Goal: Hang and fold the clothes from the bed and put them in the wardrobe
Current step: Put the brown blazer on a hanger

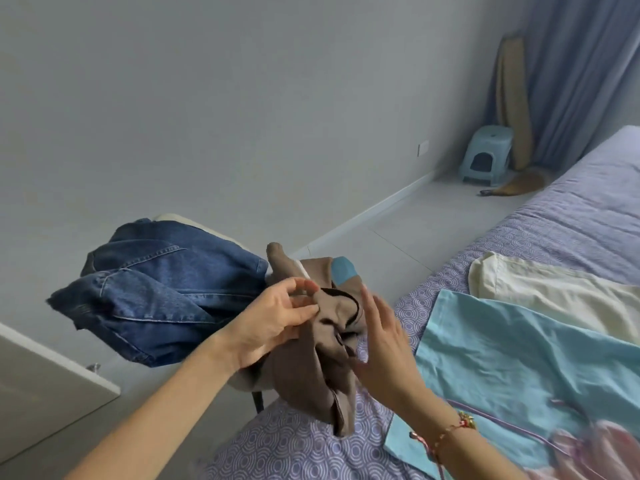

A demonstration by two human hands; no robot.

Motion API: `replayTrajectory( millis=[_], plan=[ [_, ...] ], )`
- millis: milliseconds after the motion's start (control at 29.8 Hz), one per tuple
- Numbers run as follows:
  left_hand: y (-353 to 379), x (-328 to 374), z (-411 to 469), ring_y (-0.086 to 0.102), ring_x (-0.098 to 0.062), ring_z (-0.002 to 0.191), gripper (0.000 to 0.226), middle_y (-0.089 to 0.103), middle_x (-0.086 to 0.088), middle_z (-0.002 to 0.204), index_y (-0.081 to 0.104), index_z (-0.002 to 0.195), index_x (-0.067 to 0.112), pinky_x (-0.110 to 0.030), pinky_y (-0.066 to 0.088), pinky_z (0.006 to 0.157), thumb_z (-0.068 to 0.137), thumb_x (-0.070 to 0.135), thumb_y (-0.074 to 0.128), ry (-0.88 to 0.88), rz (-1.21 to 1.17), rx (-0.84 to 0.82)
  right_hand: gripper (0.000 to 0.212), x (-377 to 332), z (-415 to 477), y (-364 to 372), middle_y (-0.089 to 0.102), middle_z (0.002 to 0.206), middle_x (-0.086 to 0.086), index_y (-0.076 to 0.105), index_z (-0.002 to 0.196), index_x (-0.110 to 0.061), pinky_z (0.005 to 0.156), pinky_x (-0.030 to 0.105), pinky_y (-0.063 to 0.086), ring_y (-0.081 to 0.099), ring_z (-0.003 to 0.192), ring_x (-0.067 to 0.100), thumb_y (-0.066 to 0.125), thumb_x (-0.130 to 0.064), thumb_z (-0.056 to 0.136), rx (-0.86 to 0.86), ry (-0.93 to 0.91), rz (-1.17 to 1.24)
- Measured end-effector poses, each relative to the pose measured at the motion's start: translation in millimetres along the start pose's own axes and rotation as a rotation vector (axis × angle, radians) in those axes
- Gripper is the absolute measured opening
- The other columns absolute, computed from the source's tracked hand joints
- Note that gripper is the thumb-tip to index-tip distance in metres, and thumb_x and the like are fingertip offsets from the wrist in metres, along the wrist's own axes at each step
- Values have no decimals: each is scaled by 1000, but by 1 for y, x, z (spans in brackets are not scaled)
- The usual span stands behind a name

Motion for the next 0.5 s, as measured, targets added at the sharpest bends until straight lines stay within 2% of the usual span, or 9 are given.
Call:
replayTrajectory(
  millis=[67, 134, 168, 235, 302, 336, 403, 470, 504],
  plan=[
    [43, 32, -39, 65, -14, 73, 25, 64, -8, 85, 53, 103, 10, -23, 54, 61, 82, -2, 60, 34, -24, -133, 96, -23, -9, -30, 8, 156, 1, 6, 149, -29, 110, 30, 13, 15, 141, 21, 60, -42, 70, -17, -55, -74],
    [77, 60, -75, 66, -17, 72, 24, 66, -9, 83, 55, 100, 8, -24, 55, 60, 79, -2, 61, 105, -9, -188, 80, -44, -25, -58, 44, 141, 6, 45, 134, -18, 101, 28, 26, 40, 129, 22, 45, -56, 63, -38, -101, -34],
    [85, 73, -85, 66, -16, 67, 20, 66, -9, 80, 56, 96, 8, -24, 54, 57, 81, -4, 59, 119, -40, -153, 61, -51, -33, -77, 60, 121, 7, 56, 120, -14, 92, 28, 36, 53, 114, 24, 46, -50, 72, -6, -91, 87],
    [82, 95, -100, 63, -11, 56, 18, 65, -5, 69, 56, 88, 10, -20, 52, 49, 88, -7, 49, 161, -130, 62, 17, -62, -45, -128, 63, 87, 6, 60, 91, -9, 66, 28, 38, 57, 85, 21, 48, -21, 91, 143, -31, 286],
    [70, 111, -116, 61, -13, 58, 23, 61, -4, 70, 56, 83, 13, -17, 50, 49, 92, -5, 45, 274, -172, 339, 20, -78, -57, -186, 53, 76, 6, 51, 75, -13, 59, 31, 26, 47, 76, 19, 46, -15, 94, 317, -6, 307],
    [84, 121, -157, 60, -15, 68, 21, 59, -1, 77, 57, 83, 15, -19, 50, 57, 92, -1, 48, 422, -22, 518, 22, -92, -91, -222, 51, 75, 5, 50, 73, -14, 59, 30, 23, 44, 74, 20, 47, -18, 95, 397, -28, 291],
    [117, 141, -228, 50, -15, 93, 6, 52, 4, 95, 61, 91, 16, -24, 42, 82, 90, 12, 57, 903, 443, 879, 29, -114, -109, -260, 48, 67, 3, 47, 66, -14, 57, 29, 23, 41, 66, 19, 47, -21, 95, 456, -65, 324],
    [203, 119, -281, 43, -14, 105, 23, 45, -1, 110, 62, 104, 12, -26, 34, 94, 87, 28, 60, 1243, 865, 911, 38, -125, -143, -300, 42, 57, -2, 43, 56, -16, 52, 30, 25, 37, 55, 14, 47, -18, 94, 507, -58, 388],
    [232, 105, -289, 42, -14, 110, 35, 44, -2, 116, 58, 112, 12, -25, 33, 98, 86, 35, 60, 1242, 955, 838, 40, -128, -161, -321, 41, 55, -3, 41, 54, -18, 51, 29, 27, 36, 53, 12, 47, -16, 93, 547, -32, 431]
  ],
)
Point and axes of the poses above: each hand's wrist, its own z-axis towards the middle knuckle, its own y-axis out of the palm, x = y × z, the point moved 10 cm from there along z, towards the middle knuckle
